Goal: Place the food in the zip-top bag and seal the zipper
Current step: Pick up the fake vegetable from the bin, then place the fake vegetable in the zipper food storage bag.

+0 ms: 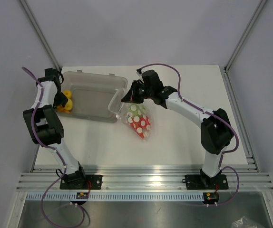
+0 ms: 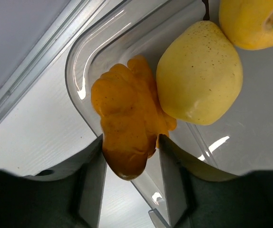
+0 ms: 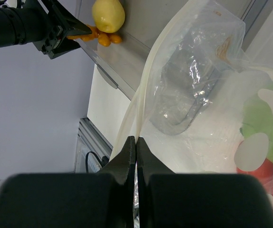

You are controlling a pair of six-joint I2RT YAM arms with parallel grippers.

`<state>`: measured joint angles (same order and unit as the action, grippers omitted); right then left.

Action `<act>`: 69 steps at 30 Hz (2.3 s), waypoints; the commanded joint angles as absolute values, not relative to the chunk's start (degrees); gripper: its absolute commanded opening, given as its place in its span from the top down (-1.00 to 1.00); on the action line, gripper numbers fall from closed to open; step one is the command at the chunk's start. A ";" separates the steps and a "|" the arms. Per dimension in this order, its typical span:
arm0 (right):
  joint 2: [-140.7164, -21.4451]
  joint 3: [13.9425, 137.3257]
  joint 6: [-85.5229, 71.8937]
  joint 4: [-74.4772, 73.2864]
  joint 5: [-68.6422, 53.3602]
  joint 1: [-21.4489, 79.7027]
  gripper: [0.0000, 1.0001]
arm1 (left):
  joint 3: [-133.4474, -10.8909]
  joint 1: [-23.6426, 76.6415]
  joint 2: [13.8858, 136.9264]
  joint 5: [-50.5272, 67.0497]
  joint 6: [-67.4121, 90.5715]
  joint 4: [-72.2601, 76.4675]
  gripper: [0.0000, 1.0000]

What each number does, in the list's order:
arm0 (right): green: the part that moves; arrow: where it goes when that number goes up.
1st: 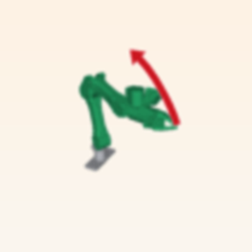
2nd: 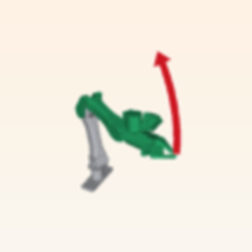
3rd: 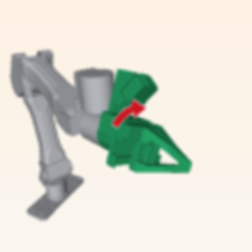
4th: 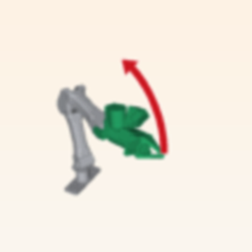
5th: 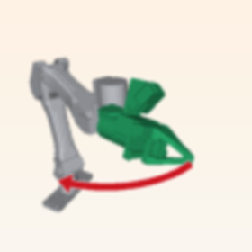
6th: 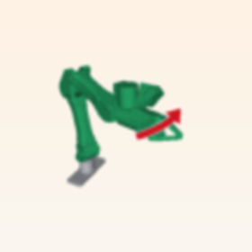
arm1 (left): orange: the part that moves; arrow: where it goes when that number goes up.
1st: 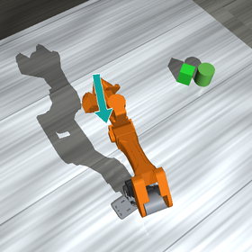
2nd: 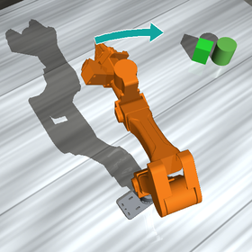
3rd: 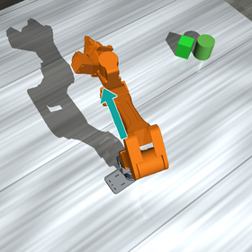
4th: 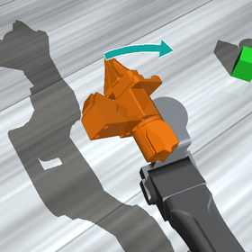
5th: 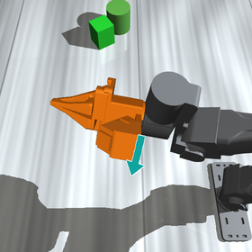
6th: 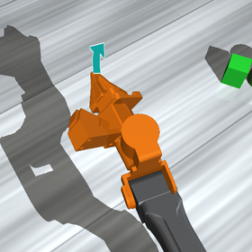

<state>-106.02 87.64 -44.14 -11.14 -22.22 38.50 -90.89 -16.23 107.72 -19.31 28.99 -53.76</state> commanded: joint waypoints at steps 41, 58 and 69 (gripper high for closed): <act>-102.83 89.91 -44.21 -12.57 -18.90 38.14 1.00 | -94.42 -1.24 80.34 11.73 24.50 -43.44 1.00; -100.11 85.96 -47.28 -5.27 -23.29 38.14 1.00 | -73.57 6.85 76.73 27.15 28.92 -33.40 1.00; -98.44 85.52 -46.41 -6.68 -21.80 38.23 1.00 | -72.77 9.58 81.56 38.93 21.28 -38.31 1.00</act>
<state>-102.04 85.25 -46.72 -8.84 -21.96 38.46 -70.52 9.30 80.03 32.84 25.96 -35.81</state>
